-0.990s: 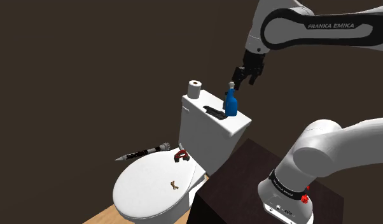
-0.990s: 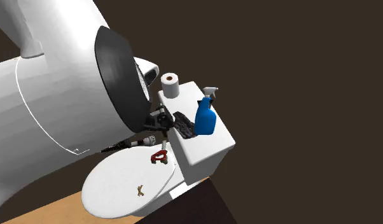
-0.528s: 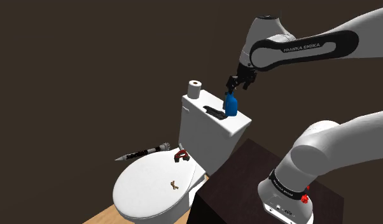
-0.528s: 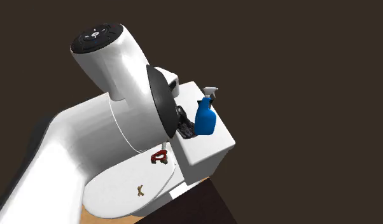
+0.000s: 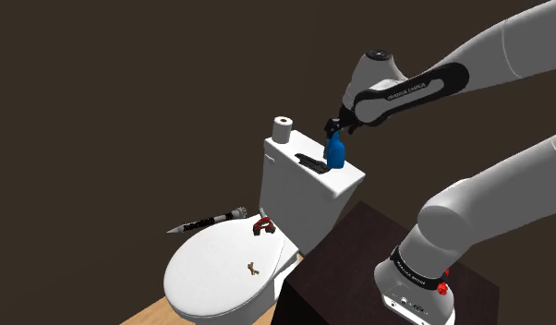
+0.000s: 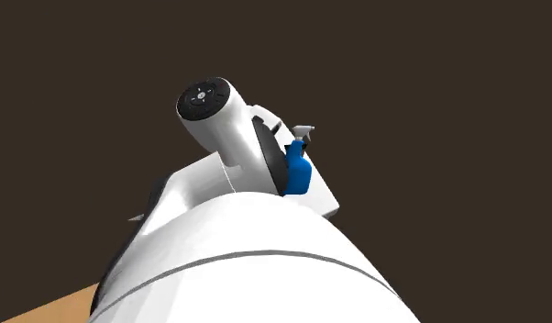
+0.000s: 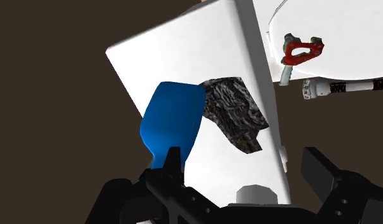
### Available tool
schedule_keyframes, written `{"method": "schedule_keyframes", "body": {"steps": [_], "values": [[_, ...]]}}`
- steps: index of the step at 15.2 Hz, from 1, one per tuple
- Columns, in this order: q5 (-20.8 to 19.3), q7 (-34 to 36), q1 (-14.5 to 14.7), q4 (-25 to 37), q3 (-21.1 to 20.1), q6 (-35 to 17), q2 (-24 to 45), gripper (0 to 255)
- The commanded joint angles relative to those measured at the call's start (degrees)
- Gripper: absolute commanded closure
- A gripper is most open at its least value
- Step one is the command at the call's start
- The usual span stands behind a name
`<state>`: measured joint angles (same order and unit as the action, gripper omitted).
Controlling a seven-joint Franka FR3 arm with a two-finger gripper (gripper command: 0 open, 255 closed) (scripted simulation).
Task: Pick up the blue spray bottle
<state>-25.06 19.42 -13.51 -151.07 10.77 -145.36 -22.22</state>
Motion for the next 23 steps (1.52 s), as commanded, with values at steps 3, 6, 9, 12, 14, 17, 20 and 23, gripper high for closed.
{"method": "schedule_keyframes", "body": {"steps": [3,6,9,12,14,17,20,23], "values": [[-5.4,4.9,-3.8,2.6,0.5,-10.2,8.6,0],[-10.9,10.3,-7.0,5.6,0.6,-16.8,15.3,0],[-18.4,17.7,-9.6,9.8,1.4,-22.3,22.0,0],[-27.2,26.9,-10.6,15.1,3.6,-26.7,28.6,0],[-32.8,33.3,-9.8,19.2,6.4,-29.3,33.0,0],[-37.1,38.1,-8.1,20.7,8.9,-31.0,35.5,0],[-42.3,43.8,-6.1,21.9,11.6,-32.8,38.1,0],[-46.9,49.3,-3.9,23.2,14.4,-34.4,40.4,0]]}}
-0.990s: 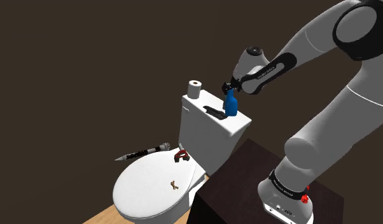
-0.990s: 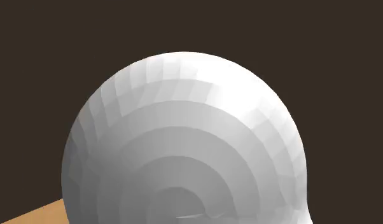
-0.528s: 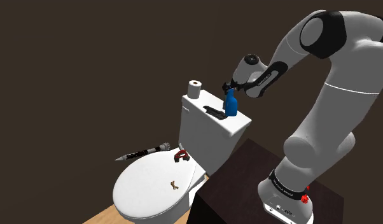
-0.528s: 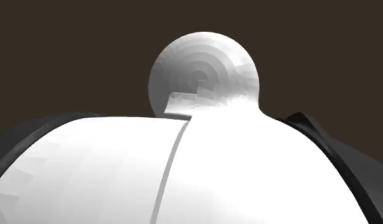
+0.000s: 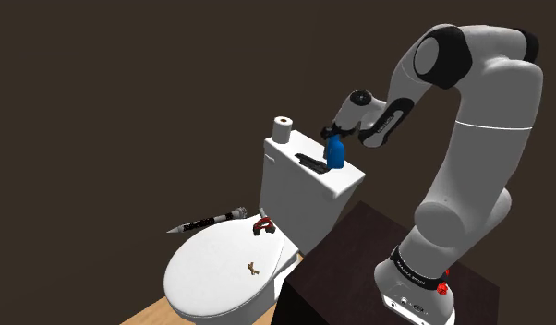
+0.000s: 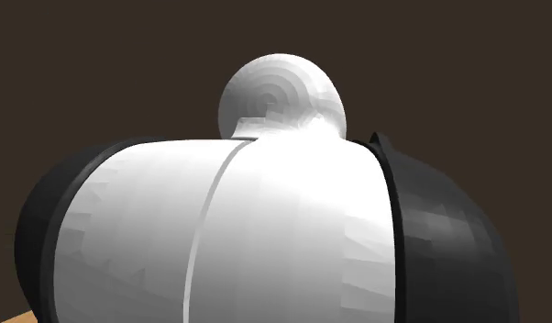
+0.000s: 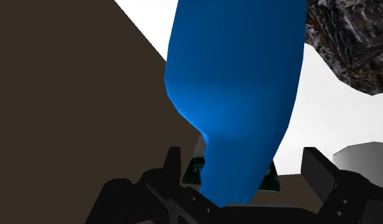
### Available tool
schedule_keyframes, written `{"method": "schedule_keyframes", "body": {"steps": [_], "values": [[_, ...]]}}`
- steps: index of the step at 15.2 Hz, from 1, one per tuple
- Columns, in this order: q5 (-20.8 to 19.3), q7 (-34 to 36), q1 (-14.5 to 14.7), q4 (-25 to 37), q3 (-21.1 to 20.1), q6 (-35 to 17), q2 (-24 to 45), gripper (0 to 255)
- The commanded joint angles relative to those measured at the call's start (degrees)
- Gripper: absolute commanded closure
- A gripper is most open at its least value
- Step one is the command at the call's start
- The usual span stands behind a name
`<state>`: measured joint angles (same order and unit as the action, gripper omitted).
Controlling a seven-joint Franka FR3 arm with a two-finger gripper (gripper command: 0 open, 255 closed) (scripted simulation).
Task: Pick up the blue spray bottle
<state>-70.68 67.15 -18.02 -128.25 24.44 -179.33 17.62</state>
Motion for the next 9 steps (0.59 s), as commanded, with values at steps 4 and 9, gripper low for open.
{"method": "schedule_keyframes", "body": {"steps": [4,9], "values": [[-1.3,1.5,0.6,0.4,0.7,-0.4,0.6,255],[-1.2,1.4,0.5,0.3,0.7,-0.4,0.6,255]]}}
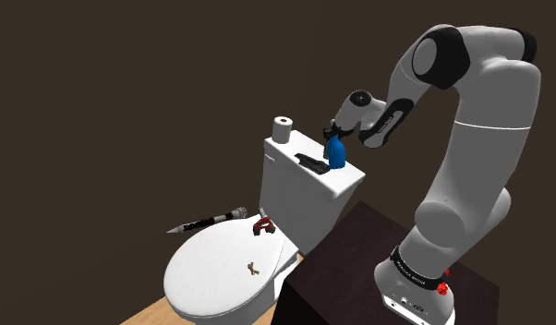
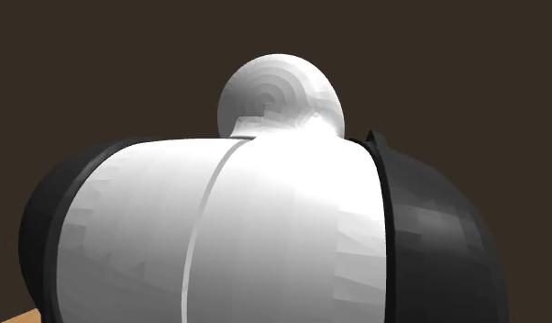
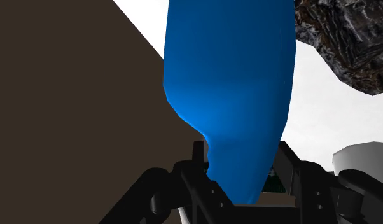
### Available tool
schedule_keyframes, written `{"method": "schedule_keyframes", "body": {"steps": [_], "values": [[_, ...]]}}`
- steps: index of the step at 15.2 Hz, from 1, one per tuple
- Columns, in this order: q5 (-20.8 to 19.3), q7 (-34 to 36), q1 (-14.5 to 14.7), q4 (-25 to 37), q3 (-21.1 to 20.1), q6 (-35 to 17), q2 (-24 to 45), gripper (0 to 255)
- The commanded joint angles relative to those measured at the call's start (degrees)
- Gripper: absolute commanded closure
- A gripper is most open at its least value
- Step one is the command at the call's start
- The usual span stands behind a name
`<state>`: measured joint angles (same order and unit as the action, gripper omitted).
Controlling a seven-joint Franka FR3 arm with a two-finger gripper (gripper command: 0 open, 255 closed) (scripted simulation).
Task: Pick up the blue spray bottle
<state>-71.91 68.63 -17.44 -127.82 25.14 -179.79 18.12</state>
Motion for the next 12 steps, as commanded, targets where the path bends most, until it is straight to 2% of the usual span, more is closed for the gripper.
{"method": "schedule_keyframes", "body": {"steps": [1,2,12], "values": [[-0.1,0.1,0.0,-0.1,0.1,0.0,0.1,255],[-0.1,0.1,0.0,-0.1,0.1,0.0,0.1,255],[16.8,-18.7,-6.6,-3.8,-8.8,5.9,-8.2,255]]}}
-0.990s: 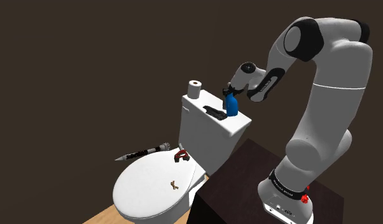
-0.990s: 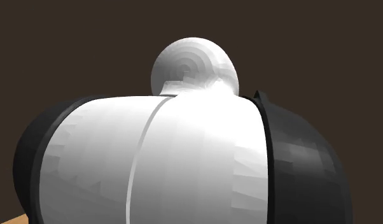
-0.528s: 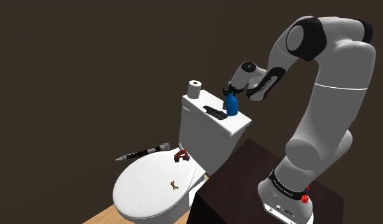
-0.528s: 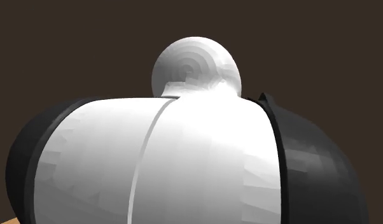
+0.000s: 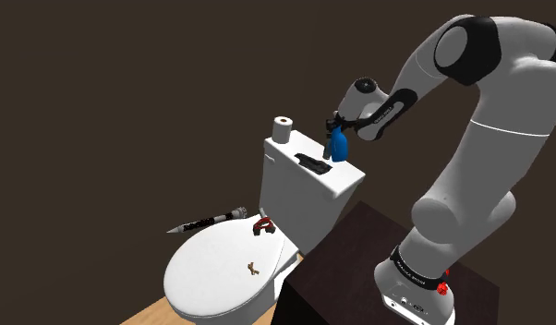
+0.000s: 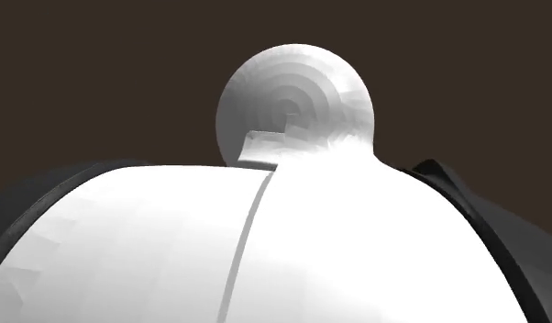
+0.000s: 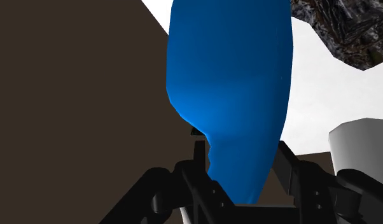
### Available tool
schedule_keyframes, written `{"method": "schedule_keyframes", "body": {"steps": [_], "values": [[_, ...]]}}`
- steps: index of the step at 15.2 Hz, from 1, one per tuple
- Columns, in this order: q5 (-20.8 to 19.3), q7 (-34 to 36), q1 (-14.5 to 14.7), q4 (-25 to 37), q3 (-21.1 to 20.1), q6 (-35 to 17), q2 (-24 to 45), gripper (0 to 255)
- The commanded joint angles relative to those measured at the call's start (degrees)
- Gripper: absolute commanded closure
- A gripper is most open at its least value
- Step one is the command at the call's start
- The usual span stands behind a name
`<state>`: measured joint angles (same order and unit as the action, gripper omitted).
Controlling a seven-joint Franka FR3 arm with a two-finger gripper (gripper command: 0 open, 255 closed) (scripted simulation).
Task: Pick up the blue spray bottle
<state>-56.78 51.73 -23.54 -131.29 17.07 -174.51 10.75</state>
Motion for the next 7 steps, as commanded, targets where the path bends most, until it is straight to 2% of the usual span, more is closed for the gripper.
{"method": "schedule_keyframes", "body": {"steps": [1,5,7], "values": [[3.2,-3.3,-0.9,-0.5,-1.4,1.2,-1.6,255],[9.0,-9.2,-2.0,-1.1,-3.4,3.4,-4.3,255],[9.2,-9.4,-2.0,-1.1,-3.4,3.5,-4.4,255]]}}
